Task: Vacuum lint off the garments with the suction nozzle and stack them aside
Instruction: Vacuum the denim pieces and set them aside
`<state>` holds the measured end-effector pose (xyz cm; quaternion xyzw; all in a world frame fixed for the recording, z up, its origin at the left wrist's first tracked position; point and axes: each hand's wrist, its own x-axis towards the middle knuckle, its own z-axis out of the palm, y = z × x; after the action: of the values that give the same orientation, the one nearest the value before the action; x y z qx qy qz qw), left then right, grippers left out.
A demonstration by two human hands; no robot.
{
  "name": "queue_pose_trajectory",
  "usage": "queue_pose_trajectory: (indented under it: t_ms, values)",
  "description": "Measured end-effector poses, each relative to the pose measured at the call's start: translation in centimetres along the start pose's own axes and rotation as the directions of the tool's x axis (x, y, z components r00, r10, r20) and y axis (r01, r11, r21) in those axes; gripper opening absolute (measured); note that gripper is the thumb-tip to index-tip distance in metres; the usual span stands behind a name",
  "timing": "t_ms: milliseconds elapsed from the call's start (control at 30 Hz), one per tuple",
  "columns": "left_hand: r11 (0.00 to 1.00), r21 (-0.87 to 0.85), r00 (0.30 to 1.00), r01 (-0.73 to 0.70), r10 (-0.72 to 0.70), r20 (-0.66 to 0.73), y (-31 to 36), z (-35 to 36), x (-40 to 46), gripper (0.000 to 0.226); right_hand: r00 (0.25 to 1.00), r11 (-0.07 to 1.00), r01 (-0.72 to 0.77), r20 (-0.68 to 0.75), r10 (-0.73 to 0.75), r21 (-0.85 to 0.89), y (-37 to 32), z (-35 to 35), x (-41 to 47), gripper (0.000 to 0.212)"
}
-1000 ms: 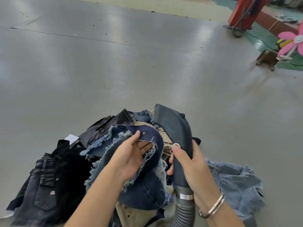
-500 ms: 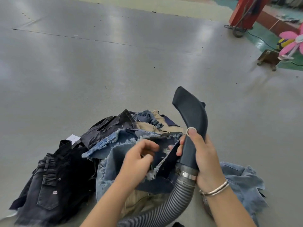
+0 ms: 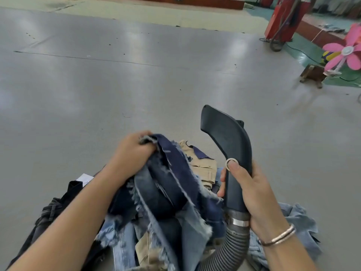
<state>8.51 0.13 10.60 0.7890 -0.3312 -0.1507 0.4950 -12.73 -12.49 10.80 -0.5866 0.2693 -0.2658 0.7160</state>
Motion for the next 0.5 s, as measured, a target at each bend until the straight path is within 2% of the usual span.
queue_pose_trajectory:
  t_ms: [67, 133, 167, 200, 267, 300, 367, 400, 500]
  values:
    - [0.999, 0.033, 0.973, 0.019, -0.011, -0.233, 1.4, -1.4, 1.7, 0.022, 1.000, 0.999, 0.026, -0.013, -0.027, -0.045, -0.4, -0.2, -0.4, 0.030]
    - [0.998, 0.020, 0.891, 0.064, -0.048, -0.452, 1.7, -1.8, 2.0, 0.012, 0.999, 0.997, 0.050, -0.004, -0.050, -0.059, -0.7, -0.1, -1.0, 0.023]
    - [0.996, -0.036, 0.857, 0.080, -0.087, -0.508, 1.3, -1.5, 1.7, 0.013, 0.998, 0.997, 0.056, 0.005, -0.056, -0.049, -0.8, 0.0, -1.4, 0.022]
    - [0.989, -0.106, 0.851, 0.102, -0.142, -0.506, 0.4, -0.6, 1.1, 0.016, 0.998, 0.998, 0.055, 0.017, -0.054, -0.034, -0.8, 0.1, -1.7, 0.021]
    - [0.949, -0.262, 0.858, 0.175, -0.278, -0.432, -2.1, 2.3, -1.1, 0.020, 0.999, 1.000, 0.018, 0.046, -0.017, -0.017, -0.5, 0.6, -2.3, 0.018]
    - [0.895, -0.384, 0.839, 0.227, -0.380, -0.389, -3.2, 3.9, -2.3, 0.021, 0.997, 1.000, -0.013, 0.071, 0.015, -0.023, -0.2, 0.8, -2.6, 0.013]
    - [0.718, -0.604, 0.763, 0.346, -0.590, -0.264, -4.7, 6.3, -4.5, 0.032, 0.988, 0.993, -0.075, 0.131, 0.087, -0.096, 0.6, 1.4, -3.1, 0.004]
    - [0.626, -0.671, 0.731, 0.398, -0.658, -0.180, -5.2, 7.1, -5.2, 0.036, 0.980, 0.984, -0.102, 0.153, 0.124, -0.146, 1.1, 1.6, -3.3, 0.009]
    - [0.322, -0.818, 0.653, 0.477, -0.752, 0.086, -5.0, 7.3, -5.8, 0.033, 0.967, 0.970, -0.157, 0.170, 0.189, -0.185, 2.2, 2.2, -3.6, 0.019]
